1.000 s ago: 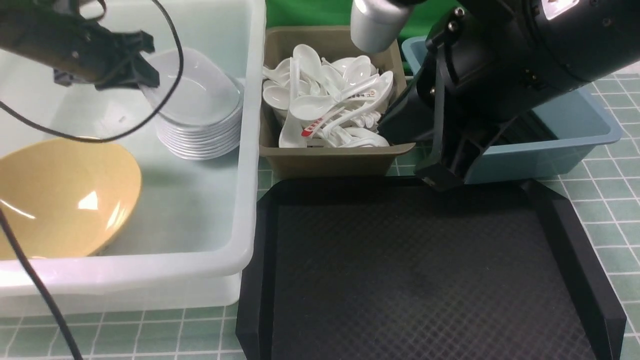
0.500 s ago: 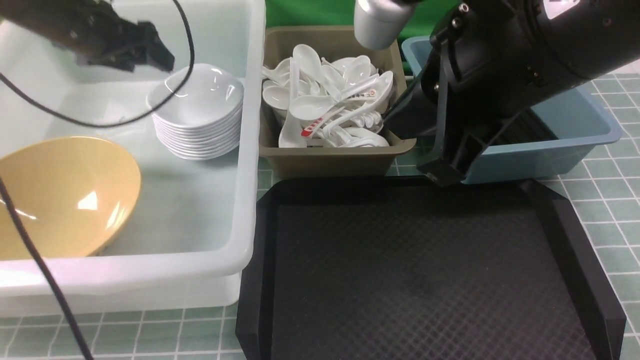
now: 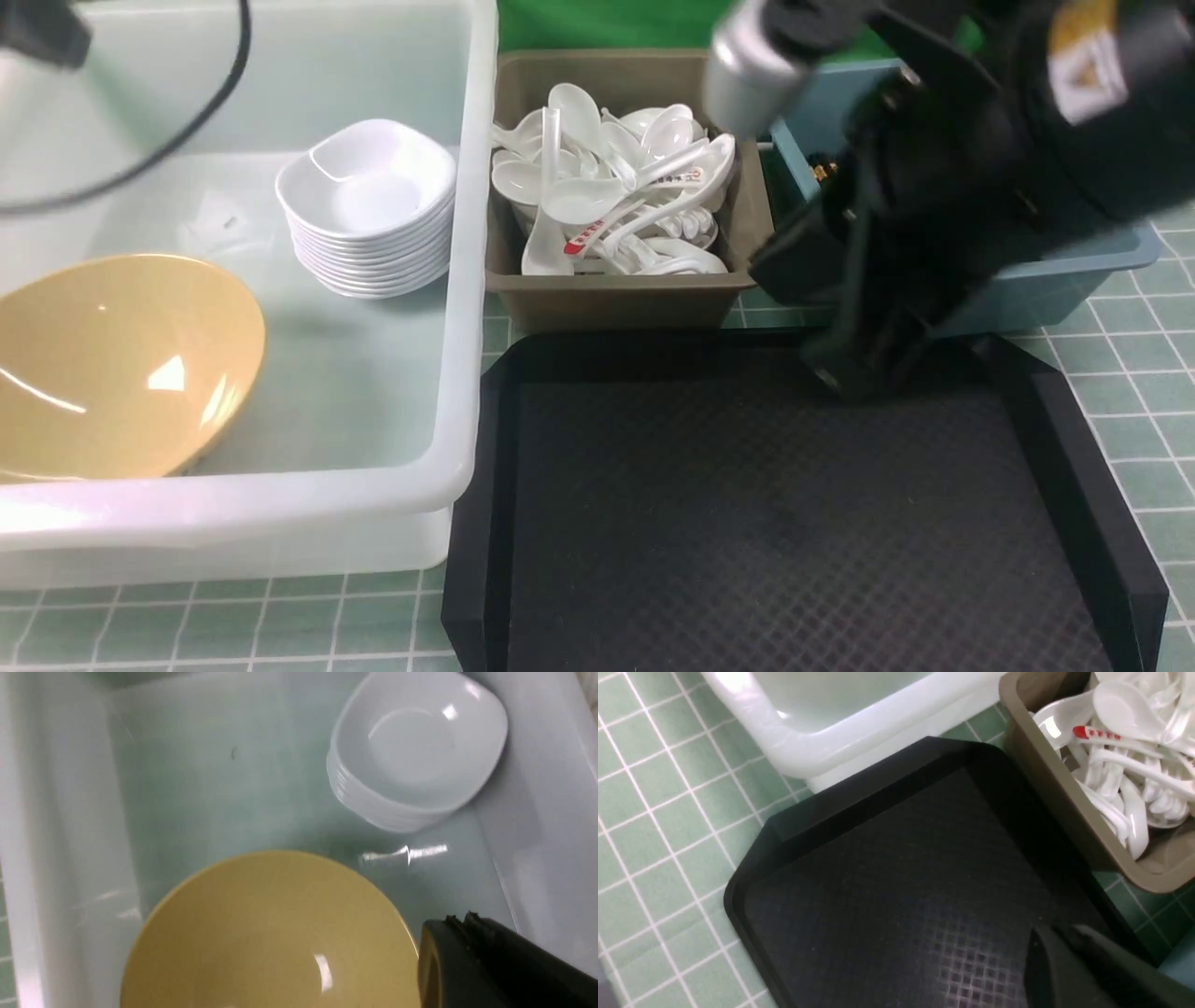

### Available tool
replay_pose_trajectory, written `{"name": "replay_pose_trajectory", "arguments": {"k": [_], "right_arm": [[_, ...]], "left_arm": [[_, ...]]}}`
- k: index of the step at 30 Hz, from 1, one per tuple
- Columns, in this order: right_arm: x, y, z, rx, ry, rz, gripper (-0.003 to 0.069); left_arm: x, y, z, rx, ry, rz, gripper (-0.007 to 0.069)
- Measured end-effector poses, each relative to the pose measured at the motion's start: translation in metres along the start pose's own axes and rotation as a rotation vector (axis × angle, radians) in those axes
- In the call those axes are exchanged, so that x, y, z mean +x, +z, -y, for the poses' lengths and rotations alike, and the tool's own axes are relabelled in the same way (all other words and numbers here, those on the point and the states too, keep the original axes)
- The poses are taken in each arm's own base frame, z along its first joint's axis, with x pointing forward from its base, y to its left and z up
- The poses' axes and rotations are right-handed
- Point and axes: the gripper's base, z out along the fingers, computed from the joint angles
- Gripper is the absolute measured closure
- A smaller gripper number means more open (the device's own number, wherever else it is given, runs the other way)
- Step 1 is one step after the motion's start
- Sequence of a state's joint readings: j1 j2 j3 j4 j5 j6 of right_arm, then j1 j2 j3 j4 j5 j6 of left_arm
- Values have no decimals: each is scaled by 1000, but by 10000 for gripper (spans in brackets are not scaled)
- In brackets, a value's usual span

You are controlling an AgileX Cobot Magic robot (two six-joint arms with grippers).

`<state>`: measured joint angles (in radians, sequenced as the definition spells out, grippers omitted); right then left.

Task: On blue table put chopsticks spoon bowls plates into blue grey white boxes.

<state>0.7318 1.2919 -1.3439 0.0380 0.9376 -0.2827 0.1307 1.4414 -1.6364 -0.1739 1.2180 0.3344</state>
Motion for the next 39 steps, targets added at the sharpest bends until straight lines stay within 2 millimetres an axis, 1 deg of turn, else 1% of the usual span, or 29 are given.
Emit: {"name": "replay_pose_trajectory", "arguments": {"k": [1, 2, 4, 5, 6, 7, 8, 9, 11, 12, 14, 15, 16, 17, 18, 21, 25, 30, 39], "right_arm": [[8, -8, -3, 6, 8, 46, 611], [11, -10, -4, 7, 10, 59, 611], [20, -17, -7, 14, 19, 115, 611], [27, -19, -10, 16, 26, 136, 611], [33, -26, -12, 26, 36, 192, 611], [43, -30, -15, 28, 47, 230, 611], [47, -34, -16, 36, 55, 270, 611], [56, -38, -19, 38, 65, 306, 611], [74, -47, -25, 43, 90, 385, 611], [81, -50, -27, 46, 97, 410, 611], [91, -54, -29, 51, 104, 441, 611], [92, -55, -30, 51, 105, 445, 611], [97, -56, -31, 52, 108, 457, 611], [110, -63, -35, 53, 124, 504, 611], [110, -63, -35, 53, 124, 504, 611], [125, -73, -39, 68, 134, 585, 611], [131, -77, -40, 87, 139, 648, 611], [132, -76, -40, 83, 140, 638, 610], [135, -73, -42, 71, 138, 603, 610]], "left_arm": [[24, -8, 8, -11, -7, 27, 631], [27, -15, 10, -16, -5, 45, 631], [54, -20, 19, -21, -17, 86, 631], [67, -29, 24, -28, -20, 126, 631], [89, -30, 31, -28, -33, 165, 631], [106, -33, 37, -32, -41, 203, 631], [119, -35, 41, -35, -48, 233, 631], [140, -40, 48, -45, -54, 293, 631], [181, -39, 59, -57, -67, 368, 631], [195, -40, 63, -65, -65, 398, 631], [215, -40, 69, -71, -61, 429, 631], [218, -42, 70, -75, -57, 446, 631], [227, -40, 72, -77, -53, 450, 631], [246, -40, 77, -89, -32, 489, 631], [249, -42, 79, -93, -23, 504, 631], [272, -41, 85, -120, 26, 574, 631], [287, -42, 89, -139, 54, 632, 631], [291, -44, 91, -147, 62, 661, 631], [291, -44, 91, -148, 63, 661, 631]]}}
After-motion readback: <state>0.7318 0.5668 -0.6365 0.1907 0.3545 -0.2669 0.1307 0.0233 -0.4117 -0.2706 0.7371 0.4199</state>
